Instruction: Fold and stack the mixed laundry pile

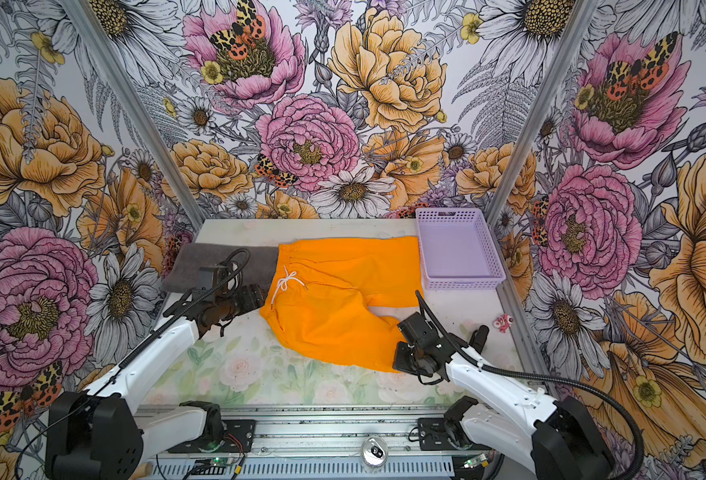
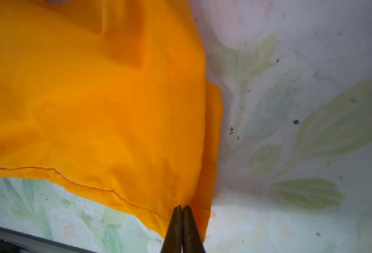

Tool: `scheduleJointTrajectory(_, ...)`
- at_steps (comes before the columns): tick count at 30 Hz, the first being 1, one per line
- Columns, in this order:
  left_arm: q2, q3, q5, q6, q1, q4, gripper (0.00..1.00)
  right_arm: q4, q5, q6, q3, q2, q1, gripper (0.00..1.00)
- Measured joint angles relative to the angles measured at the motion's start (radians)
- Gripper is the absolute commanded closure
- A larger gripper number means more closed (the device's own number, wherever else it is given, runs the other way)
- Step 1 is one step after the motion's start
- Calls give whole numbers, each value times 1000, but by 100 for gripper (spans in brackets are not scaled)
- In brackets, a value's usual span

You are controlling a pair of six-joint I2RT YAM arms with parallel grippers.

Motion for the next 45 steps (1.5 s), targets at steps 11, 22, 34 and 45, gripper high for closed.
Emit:
scheduleJointTrajectory(11,-6,0,0,0,1,-12,21,-196,-9,165,14,-174,194,100)
scheduleJointTrajectory(22,17,2,0,1,-4,-18,21,-261,77,165,103,-171,109,50)
scheduleJointTrajectory(34,49,9,0,0,-33,-18,21,98,-13,11,-3,45,-257,41)
scheduleJointTrajectory(45,48,9,0,0,-33,-17,21,423,-136,35,-122,150,-315,63)
